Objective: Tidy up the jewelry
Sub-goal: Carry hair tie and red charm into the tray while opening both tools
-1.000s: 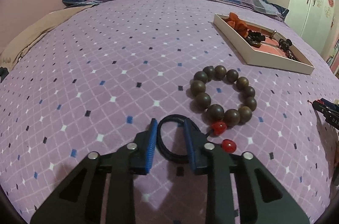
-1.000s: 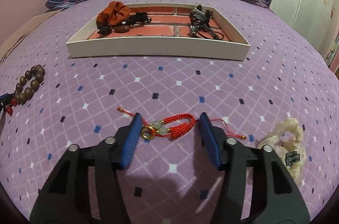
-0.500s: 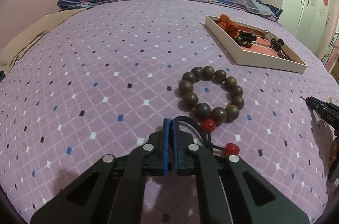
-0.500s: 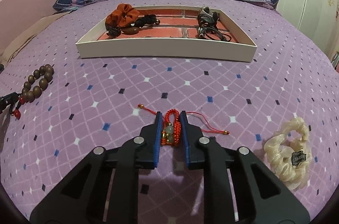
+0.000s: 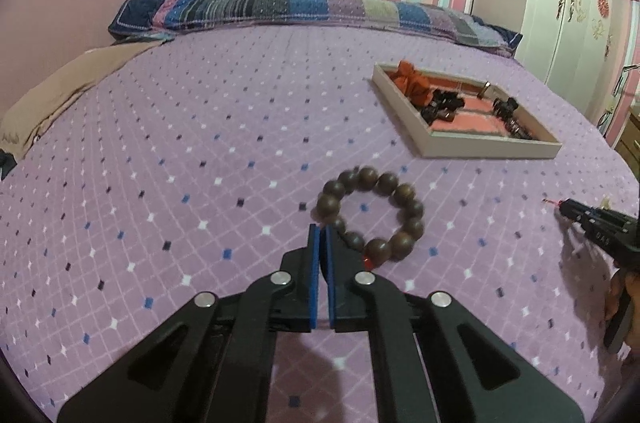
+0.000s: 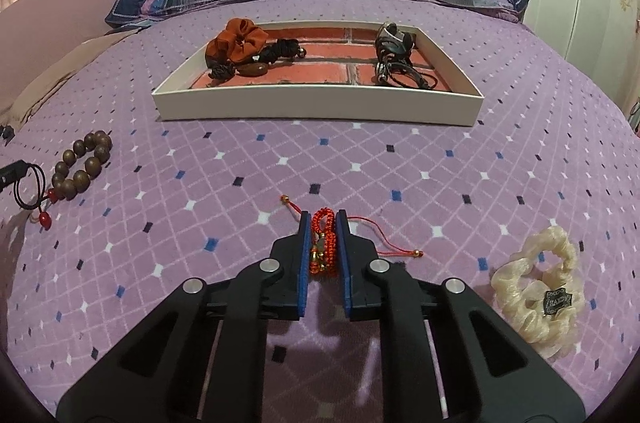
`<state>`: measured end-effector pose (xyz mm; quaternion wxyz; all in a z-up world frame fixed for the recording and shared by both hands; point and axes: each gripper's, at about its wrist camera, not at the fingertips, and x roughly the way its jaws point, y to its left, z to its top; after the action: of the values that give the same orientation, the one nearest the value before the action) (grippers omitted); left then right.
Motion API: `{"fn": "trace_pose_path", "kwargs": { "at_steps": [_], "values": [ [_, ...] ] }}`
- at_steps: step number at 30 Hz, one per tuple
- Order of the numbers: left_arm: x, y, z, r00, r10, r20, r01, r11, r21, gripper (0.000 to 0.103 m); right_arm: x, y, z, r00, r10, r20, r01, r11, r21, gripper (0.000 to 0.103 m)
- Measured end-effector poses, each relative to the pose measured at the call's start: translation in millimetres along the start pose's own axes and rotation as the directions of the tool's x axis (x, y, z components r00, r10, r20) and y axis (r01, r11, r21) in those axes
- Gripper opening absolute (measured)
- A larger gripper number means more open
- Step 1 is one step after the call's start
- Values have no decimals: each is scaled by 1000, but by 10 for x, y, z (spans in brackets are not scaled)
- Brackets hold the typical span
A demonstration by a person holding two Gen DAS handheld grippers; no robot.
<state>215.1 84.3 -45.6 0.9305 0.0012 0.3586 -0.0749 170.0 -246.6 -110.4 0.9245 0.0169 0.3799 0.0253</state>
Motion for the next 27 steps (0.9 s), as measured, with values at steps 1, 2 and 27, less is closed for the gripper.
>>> {"fn": "trace_pose_path", "kwargs": {
  "at_steps": [1,2,27],
  "values": [
    [-30,-27,30,1000,-1,8,1,1000,3,4,-10,1,9,1000,2,2,-2,1000,0,13],
    [-59,-54,59,1000,-2,16,2,1000,6,4,-18,-2,11,1000,4,4,-4,1000,1,13],
    [88,-1149,1391,990,-64,123,58,997,51,4,-189,-288,1029,992,15,122,-13,1000,-14,13]
  ]
}}
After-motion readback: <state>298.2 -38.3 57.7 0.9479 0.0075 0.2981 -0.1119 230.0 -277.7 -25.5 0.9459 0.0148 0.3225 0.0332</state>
